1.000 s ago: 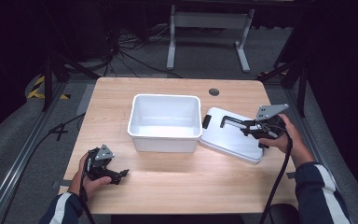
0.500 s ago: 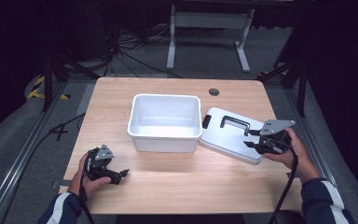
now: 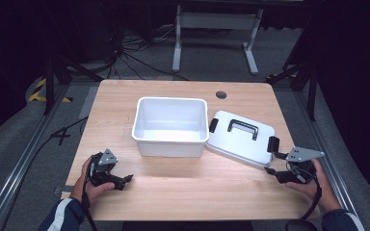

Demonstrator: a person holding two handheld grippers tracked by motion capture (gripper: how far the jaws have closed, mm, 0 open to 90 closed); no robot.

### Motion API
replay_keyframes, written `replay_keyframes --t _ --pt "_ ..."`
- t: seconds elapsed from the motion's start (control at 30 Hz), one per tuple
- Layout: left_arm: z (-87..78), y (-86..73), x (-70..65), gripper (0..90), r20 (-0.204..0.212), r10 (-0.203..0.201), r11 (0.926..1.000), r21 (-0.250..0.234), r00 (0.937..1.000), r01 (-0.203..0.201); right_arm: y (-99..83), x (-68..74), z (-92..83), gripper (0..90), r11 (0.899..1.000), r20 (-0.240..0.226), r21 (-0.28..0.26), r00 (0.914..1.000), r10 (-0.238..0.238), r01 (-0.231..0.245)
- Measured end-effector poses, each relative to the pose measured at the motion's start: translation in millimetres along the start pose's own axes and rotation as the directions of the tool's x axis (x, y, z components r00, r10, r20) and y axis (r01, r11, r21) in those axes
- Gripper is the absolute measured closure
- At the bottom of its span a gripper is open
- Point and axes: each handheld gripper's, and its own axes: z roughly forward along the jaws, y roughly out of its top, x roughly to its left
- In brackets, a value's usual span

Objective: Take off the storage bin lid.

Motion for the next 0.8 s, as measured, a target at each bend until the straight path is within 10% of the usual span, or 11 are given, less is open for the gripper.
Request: replay_keyframes --t 0.43,0.8 --pt "0.0 0.0 -0.1 0.3 0.0 0.0 1.0 0.0 1.0 0.0 -38.3 1.7 11.6 23.2 0.986 0.007 0.005 0.9861 0.166 -0.166" --pt "0.1 0.1 0.1 0.2 0.0 0.001 1.0 -0.001 1.0 -0.001 -37.9 2.4 12.0 22.6 0.985 0.009 0.008 0.9849 0.173 -0.173"
